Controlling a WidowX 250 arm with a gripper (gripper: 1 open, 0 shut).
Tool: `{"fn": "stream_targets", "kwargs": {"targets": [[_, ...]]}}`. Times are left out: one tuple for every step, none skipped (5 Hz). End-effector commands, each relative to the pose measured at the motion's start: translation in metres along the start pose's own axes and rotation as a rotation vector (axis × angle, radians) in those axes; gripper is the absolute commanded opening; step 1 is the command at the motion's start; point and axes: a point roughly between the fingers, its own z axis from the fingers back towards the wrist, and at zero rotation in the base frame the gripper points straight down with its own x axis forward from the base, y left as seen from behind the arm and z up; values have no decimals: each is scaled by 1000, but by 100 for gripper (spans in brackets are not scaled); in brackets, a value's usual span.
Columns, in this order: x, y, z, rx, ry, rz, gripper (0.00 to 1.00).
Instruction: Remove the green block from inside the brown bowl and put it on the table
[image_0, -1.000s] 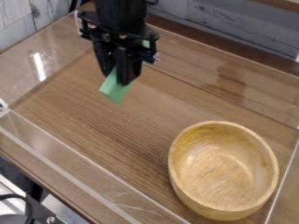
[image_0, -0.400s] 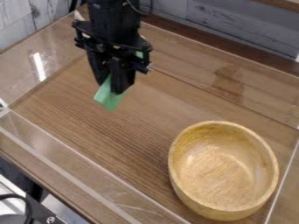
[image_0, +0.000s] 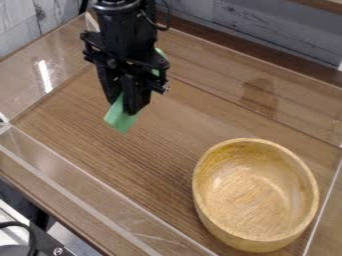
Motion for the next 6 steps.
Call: {"fn": "stream_targets", "kwargs": {"targets": [[1,4,5,20,-43,5,0],[0,5,0,24,-41,2,0],[-1,5,-4,26,-38,-5,0],[-2,5,-9,27,-34,-11,0],[-2,5,-13,29,-31,-15,0],[-1,7,-16,26,-31,-14,100]]}}
